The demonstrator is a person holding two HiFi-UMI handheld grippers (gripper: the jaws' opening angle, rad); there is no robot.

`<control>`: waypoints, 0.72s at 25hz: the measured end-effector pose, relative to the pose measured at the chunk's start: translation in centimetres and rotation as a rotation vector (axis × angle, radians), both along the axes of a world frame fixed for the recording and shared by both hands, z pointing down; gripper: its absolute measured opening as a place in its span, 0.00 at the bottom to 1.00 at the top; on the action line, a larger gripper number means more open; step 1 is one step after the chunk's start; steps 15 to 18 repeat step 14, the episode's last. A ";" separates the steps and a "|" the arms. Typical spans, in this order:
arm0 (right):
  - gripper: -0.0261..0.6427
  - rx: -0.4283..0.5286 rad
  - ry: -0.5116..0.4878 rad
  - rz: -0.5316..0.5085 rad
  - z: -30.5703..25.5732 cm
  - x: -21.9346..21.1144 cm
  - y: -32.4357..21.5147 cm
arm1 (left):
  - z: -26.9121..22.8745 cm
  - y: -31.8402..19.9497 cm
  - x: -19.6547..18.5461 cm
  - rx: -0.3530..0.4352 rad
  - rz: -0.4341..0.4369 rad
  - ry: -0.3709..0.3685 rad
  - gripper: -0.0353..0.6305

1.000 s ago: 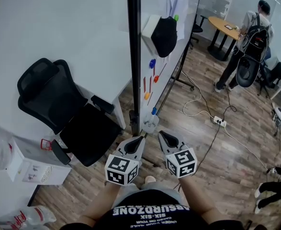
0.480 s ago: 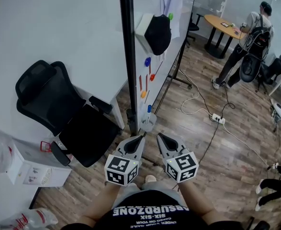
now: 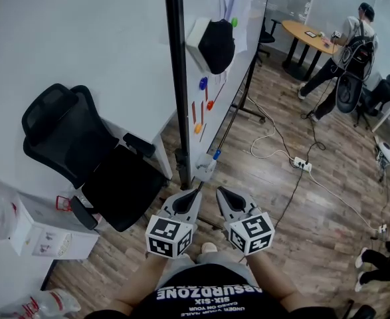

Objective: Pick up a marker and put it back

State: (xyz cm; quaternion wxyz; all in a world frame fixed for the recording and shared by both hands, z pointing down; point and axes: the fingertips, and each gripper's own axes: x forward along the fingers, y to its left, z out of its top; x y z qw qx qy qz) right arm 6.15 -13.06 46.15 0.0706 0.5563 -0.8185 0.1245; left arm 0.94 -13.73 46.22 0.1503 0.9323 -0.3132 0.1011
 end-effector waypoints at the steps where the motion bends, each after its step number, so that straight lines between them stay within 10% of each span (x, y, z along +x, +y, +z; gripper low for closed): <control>1: 0.04 -0.002 0.000 -0.001 0.1 -0.1 0.1 | 0.0 0.1 -0.1 0.000 0.000 -0.001 0.06; 18: 0.04 -0.008 -0.004 -0.004 0.2 -0.5 1.5 | -0.1 1.6 -0.4 0.004 0.002 -0.004 0.06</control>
